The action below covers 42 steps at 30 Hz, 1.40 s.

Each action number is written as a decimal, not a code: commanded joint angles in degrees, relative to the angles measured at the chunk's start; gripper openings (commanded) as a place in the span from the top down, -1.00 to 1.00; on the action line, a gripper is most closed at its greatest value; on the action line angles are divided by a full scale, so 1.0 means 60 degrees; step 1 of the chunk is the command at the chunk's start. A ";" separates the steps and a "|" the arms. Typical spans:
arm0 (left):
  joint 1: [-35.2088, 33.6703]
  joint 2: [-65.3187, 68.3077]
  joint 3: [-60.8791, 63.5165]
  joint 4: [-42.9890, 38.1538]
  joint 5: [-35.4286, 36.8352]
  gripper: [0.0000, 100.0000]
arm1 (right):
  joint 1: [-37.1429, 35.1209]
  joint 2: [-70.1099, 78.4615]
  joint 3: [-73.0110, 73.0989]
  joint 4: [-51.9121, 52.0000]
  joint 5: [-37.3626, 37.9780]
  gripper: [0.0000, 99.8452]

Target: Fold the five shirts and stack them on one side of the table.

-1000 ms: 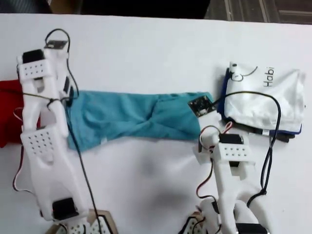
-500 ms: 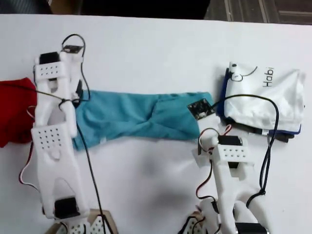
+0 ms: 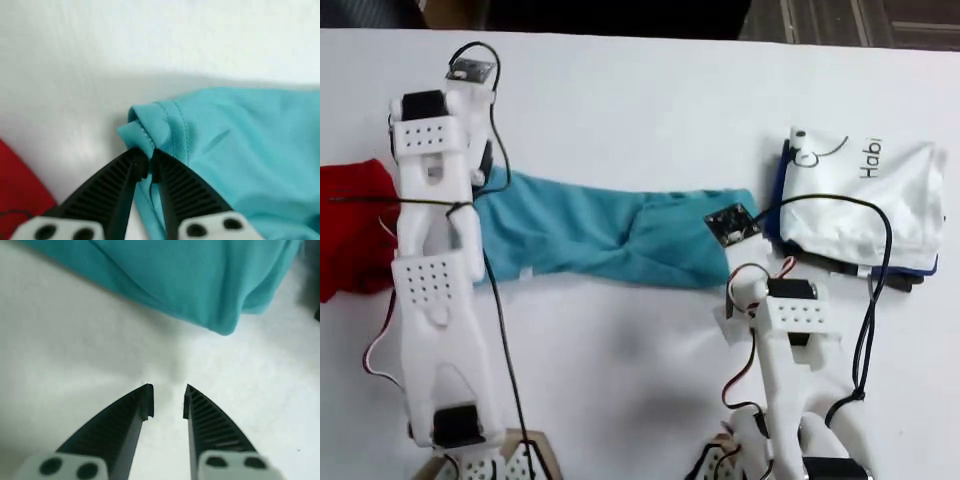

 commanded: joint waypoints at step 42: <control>-0.1158 -0.2667 0.5927 -0.2242 0.0542 0.61 | 0.3377 -0.5004 0.3458 -0.0081 0.2696 0.77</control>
